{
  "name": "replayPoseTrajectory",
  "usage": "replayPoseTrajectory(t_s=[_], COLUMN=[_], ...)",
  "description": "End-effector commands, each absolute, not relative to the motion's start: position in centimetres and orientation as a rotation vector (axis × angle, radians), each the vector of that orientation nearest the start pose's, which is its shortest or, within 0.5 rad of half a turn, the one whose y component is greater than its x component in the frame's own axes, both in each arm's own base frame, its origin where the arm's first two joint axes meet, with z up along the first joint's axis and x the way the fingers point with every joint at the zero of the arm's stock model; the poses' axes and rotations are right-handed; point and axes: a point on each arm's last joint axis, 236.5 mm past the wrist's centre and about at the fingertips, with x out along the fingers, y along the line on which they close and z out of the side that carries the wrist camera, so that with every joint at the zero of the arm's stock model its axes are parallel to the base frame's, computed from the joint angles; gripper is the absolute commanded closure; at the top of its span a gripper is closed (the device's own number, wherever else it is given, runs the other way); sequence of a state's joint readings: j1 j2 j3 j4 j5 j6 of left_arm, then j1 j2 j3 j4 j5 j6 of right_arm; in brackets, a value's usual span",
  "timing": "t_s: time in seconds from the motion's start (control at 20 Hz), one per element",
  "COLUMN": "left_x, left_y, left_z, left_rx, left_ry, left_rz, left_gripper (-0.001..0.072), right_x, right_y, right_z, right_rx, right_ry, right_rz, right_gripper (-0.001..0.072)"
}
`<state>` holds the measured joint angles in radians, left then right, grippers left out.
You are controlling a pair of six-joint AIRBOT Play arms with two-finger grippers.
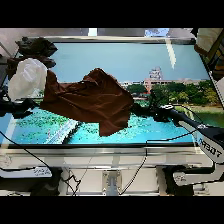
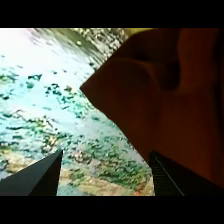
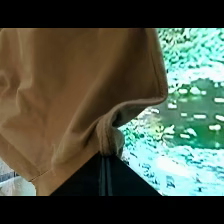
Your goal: Fold the shirts.
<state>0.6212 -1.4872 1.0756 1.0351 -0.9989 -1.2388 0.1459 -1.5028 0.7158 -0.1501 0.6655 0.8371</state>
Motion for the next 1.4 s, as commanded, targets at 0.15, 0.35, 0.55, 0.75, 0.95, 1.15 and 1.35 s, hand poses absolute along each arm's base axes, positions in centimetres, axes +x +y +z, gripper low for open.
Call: replayPoseTrajectory(t_s=[0.15,0.35,0.55,0.75,0.95,1.15,1.35], left_x=[40.5,41.3,41.2,41.5,43.9,46.4,46.4], left_y=[15.0,15.4,14.9,14.2,11.2,6.3,4.1], left_z=[-10.6,-11.6,-12.9,-12.7,-9.4,-0.5,11.2], left_rx=[-0.817,-0.852,-0.892,-0.895,-0.960,-1.136,-1.137], left_ry=[1.105,1.075,1.096,1.092,0.979,0.758,0.557], left_rz=[0.177,0.198,0.194,0.147,-0.052,-0.419,-0.719], left_gripper=[0.0095,0.0137,0.0239,0.0531,0.0693,0.0694,0.0697], right_x=[38.0,38.1,38.1,38.2,38.7,39.2,40.6], right_y=[20.3,20.3,20.2,20.2,19.6,19.3,19.2], right_z=[-9.5,-9.5,-9.5,-9.6,-9.8,-9.5,-4.8], right_rx=[0.808,0.813,0.812,0.810,0.802,0.807,0.725], right_ry=[1.119,1.117,1.116,1.114,1.099,1.073,0.924], right_rz=[0.436,0.435,0.433,0.428,0.399,0.390,0.475], right_gripper=[0.0683,0.0682,0.0683,0.0683,0.0683,0.0684,0.0685])
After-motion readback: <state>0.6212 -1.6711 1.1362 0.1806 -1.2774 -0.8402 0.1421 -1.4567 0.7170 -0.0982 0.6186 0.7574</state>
